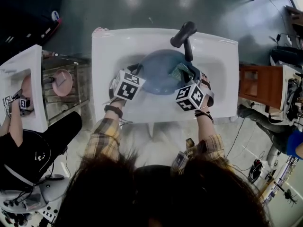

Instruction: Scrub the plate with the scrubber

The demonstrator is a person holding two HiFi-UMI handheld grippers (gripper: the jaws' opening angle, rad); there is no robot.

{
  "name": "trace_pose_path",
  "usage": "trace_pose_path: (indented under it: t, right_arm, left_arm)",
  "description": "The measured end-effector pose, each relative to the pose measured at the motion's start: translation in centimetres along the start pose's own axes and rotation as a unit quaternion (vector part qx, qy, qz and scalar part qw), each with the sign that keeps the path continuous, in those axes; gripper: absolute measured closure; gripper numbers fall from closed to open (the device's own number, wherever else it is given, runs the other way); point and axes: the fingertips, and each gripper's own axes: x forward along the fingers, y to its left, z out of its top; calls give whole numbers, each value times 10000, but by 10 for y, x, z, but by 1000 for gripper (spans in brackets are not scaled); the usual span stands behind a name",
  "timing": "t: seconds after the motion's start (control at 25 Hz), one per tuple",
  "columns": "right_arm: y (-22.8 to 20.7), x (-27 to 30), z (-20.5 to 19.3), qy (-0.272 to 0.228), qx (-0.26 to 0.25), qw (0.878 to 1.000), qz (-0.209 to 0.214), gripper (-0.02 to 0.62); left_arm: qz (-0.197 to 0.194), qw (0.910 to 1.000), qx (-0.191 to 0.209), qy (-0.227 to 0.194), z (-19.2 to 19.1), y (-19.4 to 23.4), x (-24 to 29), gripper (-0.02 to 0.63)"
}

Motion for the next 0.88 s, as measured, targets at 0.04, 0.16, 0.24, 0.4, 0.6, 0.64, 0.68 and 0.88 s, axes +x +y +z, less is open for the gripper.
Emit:
trace_pose_path:
  t: [0.04,0.16,0.24,0.4,0.6,0.64,0.68,0.88]
  right_arm:
    - [-4,0,1,-27,55,10000,-52,489]
    - [-13,-1,11,-152,36,9994,-314,489]
    - [-20,-2,23,-296,81,9983,-498,489]
    - [-25,1,45,-560,162,9954,-766,489]
    - [-21,6,73,-850,435,9918,-844,495]
    - [-16,6,80,-907,452,9916,-798,495]
    - [-10,7,87,-962,431,9917,-740,495]
    - [27,9,112,-1143,51,9927,-378,495]
  left_arm:
    - [-7,10000,-3,7,-1,-1,0,578]
    - [-13,10000,1,3,-1,-2,-1,578]
    - [-22,10000,-7,-4,-1,-3,-2,578]
    - [-30,10000,-25,0,-1,-3,-3,578]
    - [-44,10000,-65,-26,-1,-5,-1,578]
    - [-39,10000,-70,-18,-1,-5,-2,577]
    - [-34,10000,-81,-3,-1,-4,-2,578]
    - [-23,9999,-108,58,-3,-3,0,578]
